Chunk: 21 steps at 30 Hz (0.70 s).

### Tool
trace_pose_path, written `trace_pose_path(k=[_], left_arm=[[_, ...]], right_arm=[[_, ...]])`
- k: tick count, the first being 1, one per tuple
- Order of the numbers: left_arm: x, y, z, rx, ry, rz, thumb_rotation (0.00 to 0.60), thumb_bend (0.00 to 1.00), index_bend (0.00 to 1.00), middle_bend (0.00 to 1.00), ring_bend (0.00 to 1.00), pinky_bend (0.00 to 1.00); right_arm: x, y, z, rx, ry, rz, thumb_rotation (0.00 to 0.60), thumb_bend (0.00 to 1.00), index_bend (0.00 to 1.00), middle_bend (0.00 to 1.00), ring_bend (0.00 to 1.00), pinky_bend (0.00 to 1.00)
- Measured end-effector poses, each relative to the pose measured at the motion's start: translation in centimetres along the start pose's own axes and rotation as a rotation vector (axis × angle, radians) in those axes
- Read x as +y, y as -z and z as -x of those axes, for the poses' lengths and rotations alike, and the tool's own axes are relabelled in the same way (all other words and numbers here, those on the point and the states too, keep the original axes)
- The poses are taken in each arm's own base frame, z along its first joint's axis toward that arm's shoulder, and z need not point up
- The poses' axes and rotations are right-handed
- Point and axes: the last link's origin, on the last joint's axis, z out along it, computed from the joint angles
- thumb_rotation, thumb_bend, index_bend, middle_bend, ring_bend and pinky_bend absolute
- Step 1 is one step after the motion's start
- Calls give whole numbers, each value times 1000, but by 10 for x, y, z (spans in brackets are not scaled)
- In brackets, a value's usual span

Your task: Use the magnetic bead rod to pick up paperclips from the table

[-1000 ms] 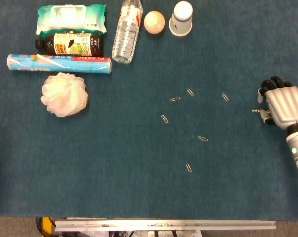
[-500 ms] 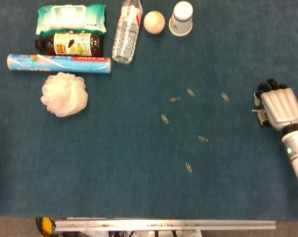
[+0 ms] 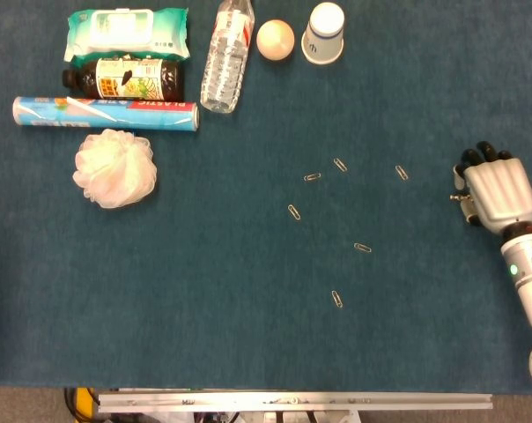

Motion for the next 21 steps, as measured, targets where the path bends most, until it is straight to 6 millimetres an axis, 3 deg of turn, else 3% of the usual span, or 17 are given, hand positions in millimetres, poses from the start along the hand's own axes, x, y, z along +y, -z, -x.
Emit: trace_pose_path(k=[21], left_arm=[[1,0,0,2,-1,2,600,137,416,435,355,534]], right_arm=[[-3,0,3,-9,28,-1,600,286,493,280,147,304]])
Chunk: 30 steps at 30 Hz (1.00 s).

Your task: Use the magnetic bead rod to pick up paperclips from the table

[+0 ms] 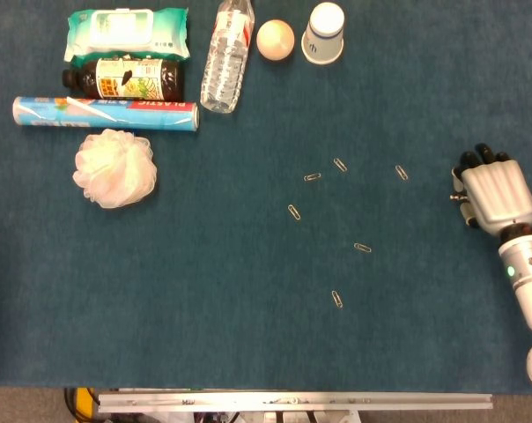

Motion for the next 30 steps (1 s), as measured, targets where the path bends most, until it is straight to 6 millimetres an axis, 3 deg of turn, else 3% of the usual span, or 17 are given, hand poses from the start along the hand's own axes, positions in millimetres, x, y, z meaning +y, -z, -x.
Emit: trace_pose_path(k=[30], left_arm=[[0,1,-1,4,3,1,600,137,416,435,355,534]], right_arm=[[-3,-4,3,-7,14,5,600,300,519,280,147,301]])
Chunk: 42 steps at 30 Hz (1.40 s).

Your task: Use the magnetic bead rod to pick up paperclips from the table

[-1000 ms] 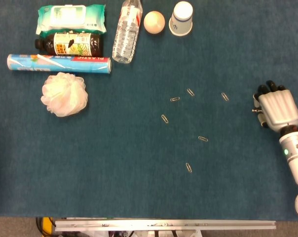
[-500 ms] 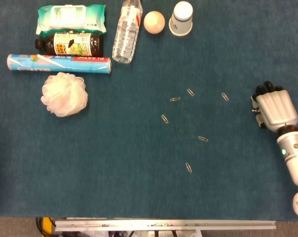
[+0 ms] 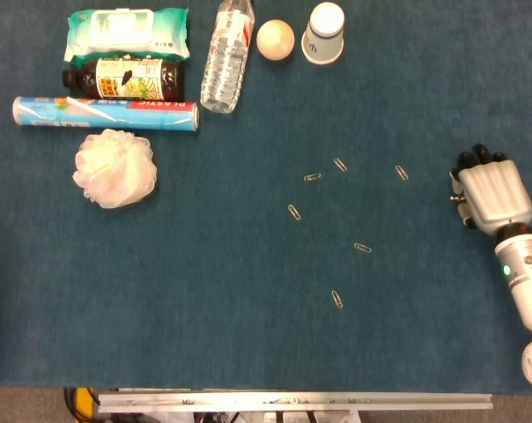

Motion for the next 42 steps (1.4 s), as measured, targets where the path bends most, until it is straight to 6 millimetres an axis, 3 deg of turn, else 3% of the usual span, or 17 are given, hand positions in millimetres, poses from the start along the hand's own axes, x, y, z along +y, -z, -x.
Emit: trace_pose_path(k=[24,42], left_arm=[[0,0,-1,2,3,0,600,137,416,435,355,534],[-1,-1,0,-1,0,-4,600,137,416,435,355,534]], right_arm=[[-3,0,-2,10,-14,-18,600,333,533,287,147,301],[0,22,-23,98,-60,-64,600,334,534,289,147,301]])
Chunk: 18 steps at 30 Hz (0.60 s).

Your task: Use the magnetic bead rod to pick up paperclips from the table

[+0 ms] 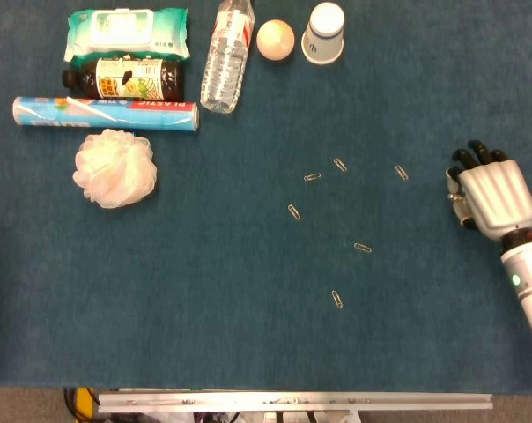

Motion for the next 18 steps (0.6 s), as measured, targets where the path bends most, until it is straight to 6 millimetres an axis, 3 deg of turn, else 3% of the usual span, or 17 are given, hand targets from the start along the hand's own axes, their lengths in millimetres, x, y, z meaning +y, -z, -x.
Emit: trace_pose_path(k=[11,18], left_arm=[[0,0,0,-1,4,-1,600,136,416,435,355,534],[-1,0,-1,2,8,-1,600,137,416,435,355,534]], right_arm=[[-3,7,-14,46,-23,-23,600,334,533,289,147,300],[-12,1,-29,83,-25,-35,600,335,533,289,147,298]])
